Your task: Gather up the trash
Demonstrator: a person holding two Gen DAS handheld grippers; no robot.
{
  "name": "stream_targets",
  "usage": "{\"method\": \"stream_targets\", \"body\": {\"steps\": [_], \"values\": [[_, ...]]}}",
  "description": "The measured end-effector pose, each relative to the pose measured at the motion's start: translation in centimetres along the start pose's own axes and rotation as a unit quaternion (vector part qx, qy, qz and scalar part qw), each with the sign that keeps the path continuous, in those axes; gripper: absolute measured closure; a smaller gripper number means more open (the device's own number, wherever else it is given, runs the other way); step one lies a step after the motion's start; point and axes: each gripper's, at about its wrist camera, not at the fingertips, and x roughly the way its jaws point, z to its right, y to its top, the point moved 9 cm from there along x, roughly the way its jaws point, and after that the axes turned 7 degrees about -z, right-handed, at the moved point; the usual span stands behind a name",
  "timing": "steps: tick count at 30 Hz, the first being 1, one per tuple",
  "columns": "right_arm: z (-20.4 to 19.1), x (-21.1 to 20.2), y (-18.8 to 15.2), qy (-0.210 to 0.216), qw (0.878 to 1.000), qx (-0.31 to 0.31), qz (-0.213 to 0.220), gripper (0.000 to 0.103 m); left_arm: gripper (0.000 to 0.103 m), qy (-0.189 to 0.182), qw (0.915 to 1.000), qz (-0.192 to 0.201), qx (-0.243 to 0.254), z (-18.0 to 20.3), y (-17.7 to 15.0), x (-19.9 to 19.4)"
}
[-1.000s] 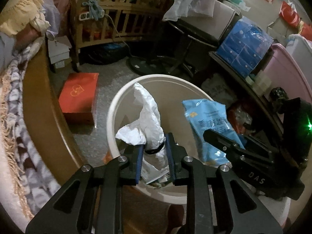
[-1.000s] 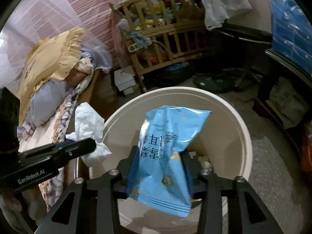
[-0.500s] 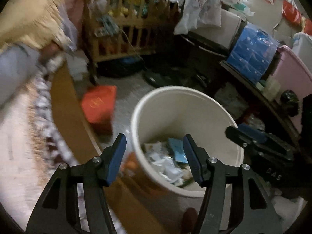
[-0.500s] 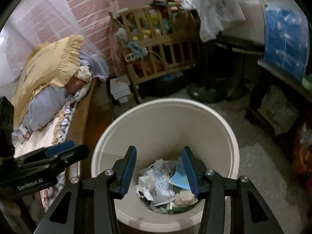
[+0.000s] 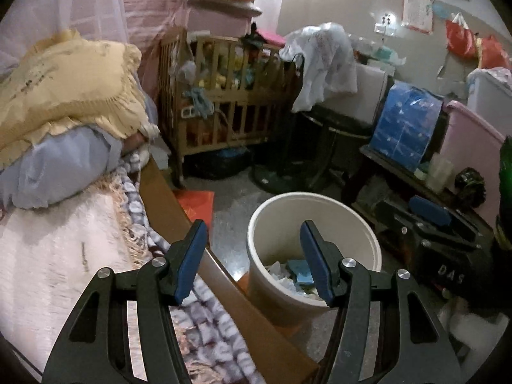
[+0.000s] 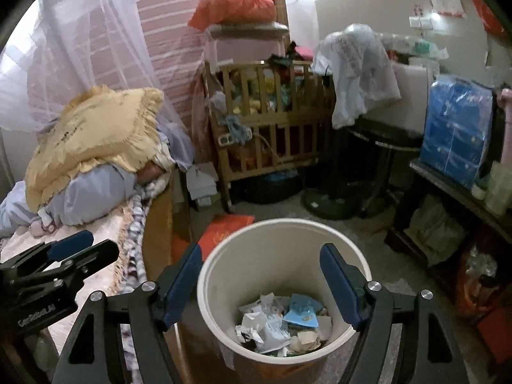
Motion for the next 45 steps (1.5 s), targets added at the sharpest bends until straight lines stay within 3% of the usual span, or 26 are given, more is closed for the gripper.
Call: {"method": "stream_targets", "body": {"steps": [4, 15, 45], "values": [[-1.4, -2.1, 0.7, -0.004, 1.0, -0.009, 0.019, 0.027, 0.044, 0.021, 0.9994, 0.023, 0.013, -0.6, 0.0, -2.3], [-3.9, -5.1, 0.7, -0.001, 0.999, -0.015, 0.04, 0.022, 0.044, 0.033, 0.9981, 0.052, 0.005, -2.5, 0.4, -5.2], [-4.4, -5.8, 0.3, -0.004, 0.999, -0.015, 0.043, 0.018, 0.044, 0.032, 0.998, 0.055, -0.001, -3.1, 0.1, -5.5]]}}
